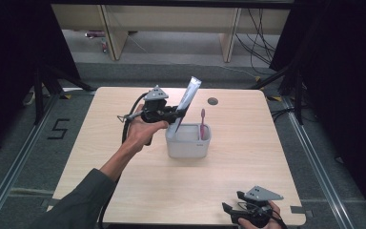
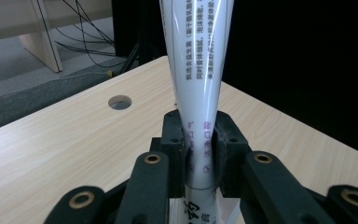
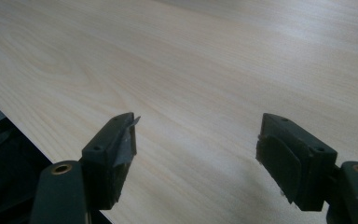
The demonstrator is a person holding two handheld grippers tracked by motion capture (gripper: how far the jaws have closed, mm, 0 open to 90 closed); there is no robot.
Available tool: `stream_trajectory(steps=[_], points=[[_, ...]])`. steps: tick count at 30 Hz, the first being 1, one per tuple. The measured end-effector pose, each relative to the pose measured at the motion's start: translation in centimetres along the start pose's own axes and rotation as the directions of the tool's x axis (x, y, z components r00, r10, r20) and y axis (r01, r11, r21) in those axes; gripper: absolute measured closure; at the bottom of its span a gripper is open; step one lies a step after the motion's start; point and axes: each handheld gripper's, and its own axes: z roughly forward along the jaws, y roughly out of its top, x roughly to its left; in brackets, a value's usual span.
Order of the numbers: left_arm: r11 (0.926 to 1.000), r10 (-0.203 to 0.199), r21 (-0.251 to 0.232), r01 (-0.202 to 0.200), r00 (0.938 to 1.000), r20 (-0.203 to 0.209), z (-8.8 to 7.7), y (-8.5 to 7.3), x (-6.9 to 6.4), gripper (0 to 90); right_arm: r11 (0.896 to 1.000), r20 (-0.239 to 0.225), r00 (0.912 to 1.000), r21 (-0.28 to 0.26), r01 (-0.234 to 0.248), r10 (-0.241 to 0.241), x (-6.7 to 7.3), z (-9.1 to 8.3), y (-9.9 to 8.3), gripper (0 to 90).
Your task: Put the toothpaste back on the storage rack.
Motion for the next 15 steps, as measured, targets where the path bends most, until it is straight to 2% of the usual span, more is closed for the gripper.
stream_trajectory(steps=[1, 5, 6, 7, 8, 11, 12, 15], points=[[1.0, 0.002, -0.002, -0.002, 1.0, 0.004, 0.3, 0.0, -0.1, 76.5, 1.0, -0.008, 0.9996, 0.006, -0.027, 0.027, 0.1, 0.0, -0.1, 28.6], [0.9998, 0.011, -0.019, -0.011, 0.9999, 0.004, 1.6, 0.0, -0.5, 76.5, 1.0, -0.013, 0.9996, 0.009, -0.026, 0.026, 0.1, 0.0, -0.1, 28.6], [0.9998, 0.01, -0.018, -0.01, 0.9999, 0.004, 1.8, 0.0, -0.6, 76.5, 0.999, -0.021, 0.9987, 0.019, -0.046, 0.046, 0.2, 0.0, -0.1, 28.6], [0.9998, 0.013, -0.016, -0.013, 0.9999, 0.005, 2.1, -0.1, -0.6, 76.4, 0.999, -0.021, 0.9988, 0.016, -0.044, 0.044, 0.1, 0.0, -0.1, 28.6], [0.9998, 0.015, -0.015, -0.014, 0.9999, 0.003, 2.3, -0.1, -0.7, 76.4, 1.0, -0.005, 0.9999, 0.003, -0.009, 0.009, -0.1, -0.1, -0.1, 28.6], [0.9996, 0.024, -0.012, -0.024, 0.9997, 0.004, 3.0, -0.4, -0.7, 76.4, 1.0, -0.006, 0.9999, 0.0, -0.013, 0.013, -0.1, -0.1, -0.1, 28.6], [0.9995, 0.027, -0.017, -0.027, 0.9996, 0.006, 3.2, -0.5, -0.7, 76.4, 1.0, 0.001, 1.0, -0.003, 0.0, 0.0, -0.2, -0.1, -0.1, 28.6], [0.9992, 0.032, -0.026, -0.032, 0.9995, 0.004, 3.6, -0.7, -0.7, 76.5, 1.0, -0.023, 0.9996, 0.005, -0.014, 0.014, -0.1, 0.0, -0.1, 28.6]])
